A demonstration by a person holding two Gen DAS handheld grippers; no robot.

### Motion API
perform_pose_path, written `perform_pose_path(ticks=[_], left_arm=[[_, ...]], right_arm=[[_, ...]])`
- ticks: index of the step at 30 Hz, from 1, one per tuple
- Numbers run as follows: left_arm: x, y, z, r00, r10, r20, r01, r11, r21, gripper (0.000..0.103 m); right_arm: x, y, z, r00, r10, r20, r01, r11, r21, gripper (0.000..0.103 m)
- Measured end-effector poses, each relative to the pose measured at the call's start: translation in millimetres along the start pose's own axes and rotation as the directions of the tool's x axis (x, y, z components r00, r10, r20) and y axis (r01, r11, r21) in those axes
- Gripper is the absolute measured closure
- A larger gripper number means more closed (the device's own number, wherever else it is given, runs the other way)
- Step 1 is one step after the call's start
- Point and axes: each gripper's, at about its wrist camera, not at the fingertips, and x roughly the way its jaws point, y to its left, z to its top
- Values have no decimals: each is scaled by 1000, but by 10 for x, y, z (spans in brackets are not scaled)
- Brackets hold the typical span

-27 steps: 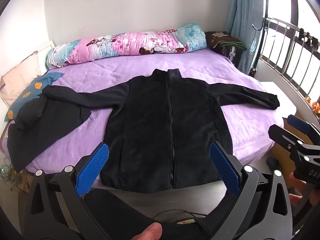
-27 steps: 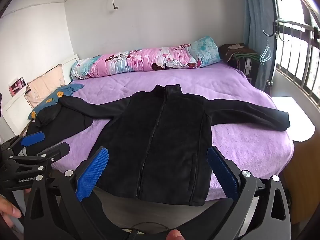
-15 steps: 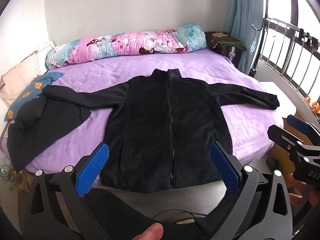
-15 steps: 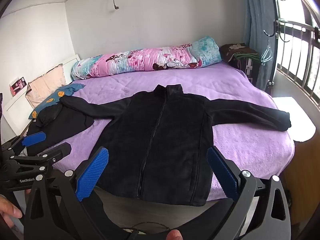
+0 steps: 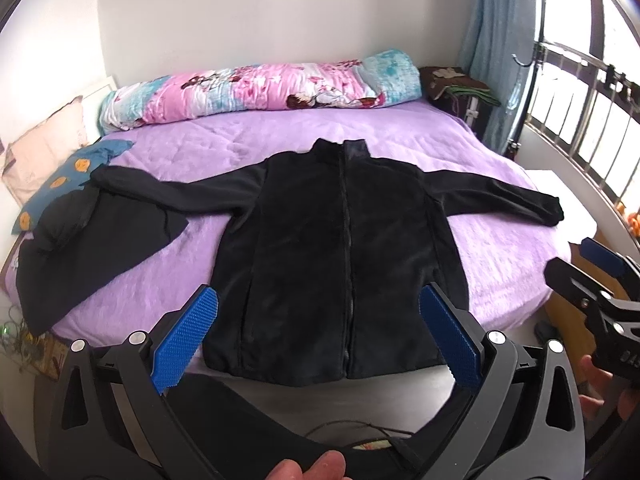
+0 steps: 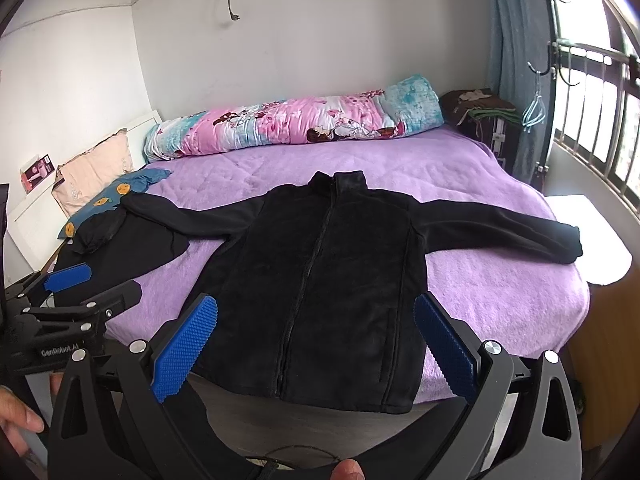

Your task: Fold large clothes

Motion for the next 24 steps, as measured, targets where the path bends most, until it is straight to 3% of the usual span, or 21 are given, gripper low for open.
perform_pose_path(ticks=[24], left_arm=[[-22, -12, 3, 1000, 17, 11, -17, 1000, 19, 6]], right_arm=[[13, -55, -16, 1000, 3, -2, -3, 1000, 10, 6]])
